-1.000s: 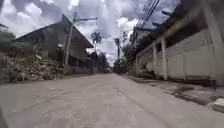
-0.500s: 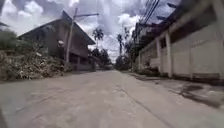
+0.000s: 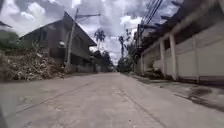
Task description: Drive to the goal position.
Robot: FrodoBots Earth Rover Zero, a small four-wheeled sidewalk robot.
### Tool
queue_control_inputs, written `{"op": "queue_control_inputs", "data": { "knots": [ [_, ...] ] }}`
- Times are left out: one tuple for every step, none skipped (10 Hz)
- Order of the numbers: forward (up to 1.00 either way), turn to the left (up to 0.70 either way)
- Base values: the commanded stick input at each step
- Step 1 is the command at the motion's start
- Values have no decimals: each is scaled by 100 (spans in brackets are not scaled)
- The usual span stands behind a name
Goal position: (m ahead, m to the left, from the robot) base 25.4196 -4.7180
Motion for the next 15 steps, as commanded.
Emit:
{"op": "queue_control_inputs", "data": {
  "knots": [
    [50,0],
    [50,0],
    [50,0],
    [50,0],
    [50,0],
    [50,0],
    [50,0],
    [50,0],
    [50,0],
    [50,0],
    [50,0],
    [50,0],
    [50,0],
    [50,0],
    [50,0]
  ]
}}
